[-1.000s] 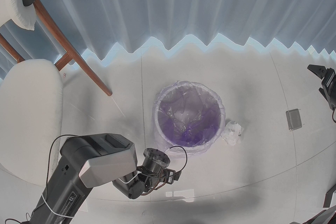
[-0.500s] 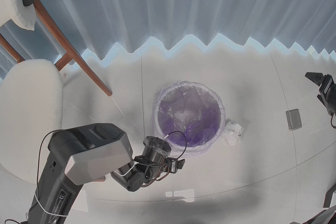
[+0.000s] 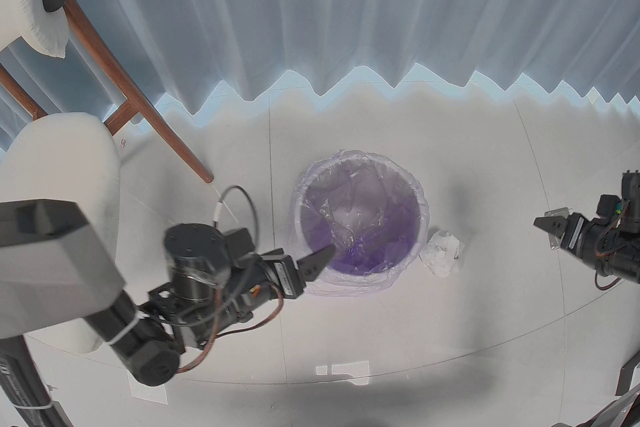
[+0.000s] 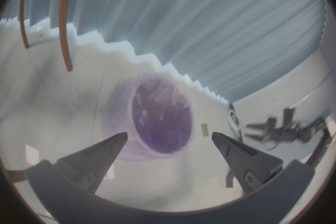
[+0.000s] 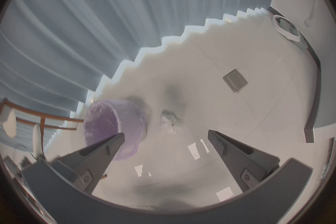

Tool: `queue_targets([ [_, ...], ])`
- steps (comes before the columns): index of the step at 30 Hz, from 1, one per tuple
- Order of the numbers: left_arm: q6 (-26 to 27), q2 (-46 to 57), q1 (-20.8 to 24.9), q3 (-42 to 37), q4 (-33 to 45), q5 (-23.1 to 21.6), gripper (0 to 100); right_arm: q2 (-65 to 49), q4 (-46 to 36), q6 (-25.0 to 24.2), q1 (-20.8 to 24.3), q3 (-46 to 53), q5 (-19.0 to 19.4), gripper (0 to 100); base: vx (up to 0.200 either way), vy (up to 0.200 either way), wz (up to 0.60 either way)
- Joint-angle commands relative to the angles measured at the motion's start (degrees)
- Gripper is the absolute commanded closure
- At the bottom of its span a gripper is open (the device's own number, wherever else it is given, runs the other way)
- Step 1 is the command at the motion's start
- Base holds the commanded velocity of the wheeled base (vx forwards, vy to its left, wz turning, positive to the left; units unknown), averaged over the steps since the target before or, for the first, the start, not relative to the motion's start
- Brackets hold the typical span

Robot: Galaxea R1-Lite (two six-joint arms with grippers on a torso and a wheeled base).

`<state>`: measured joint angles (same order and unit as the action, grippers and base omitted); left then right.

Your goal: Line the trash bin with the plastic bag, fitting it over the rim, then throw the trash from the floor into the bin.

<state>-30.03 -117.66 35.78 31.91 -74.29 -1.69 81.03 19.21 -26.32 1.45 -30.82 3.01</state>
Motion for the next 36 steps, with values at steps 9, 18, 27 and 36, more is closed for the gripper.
queue_targets([
  [9,-8.5,36.2,-24.3,-20.0,-1.9,-4.7,0,48.3,44.5,2.9,25.0,12.9,-3.2,0,-0.111,0.000,0.00],
  [18,-8.5,40.4,-24.7,-23.0,-1.8,-4.3,0,62.0,66.3,1.3,29.8,11.1,-5.9,0,-0.089,0.000,0.00],
  [27,-8.4,40.2,-26.1,-23.6,-2.0,-4.5,0,63.5,67.7,1.4,29.9,2.4,-5.7,0,0.000,0.000,0.00],
  [36,-8.4,40.2,-26.1,-24.0,-1.8,-4.5,0,64.8,64.9,1.8,28.5,-11.4,-5.0,0,0.000,0.000,0.00],
])
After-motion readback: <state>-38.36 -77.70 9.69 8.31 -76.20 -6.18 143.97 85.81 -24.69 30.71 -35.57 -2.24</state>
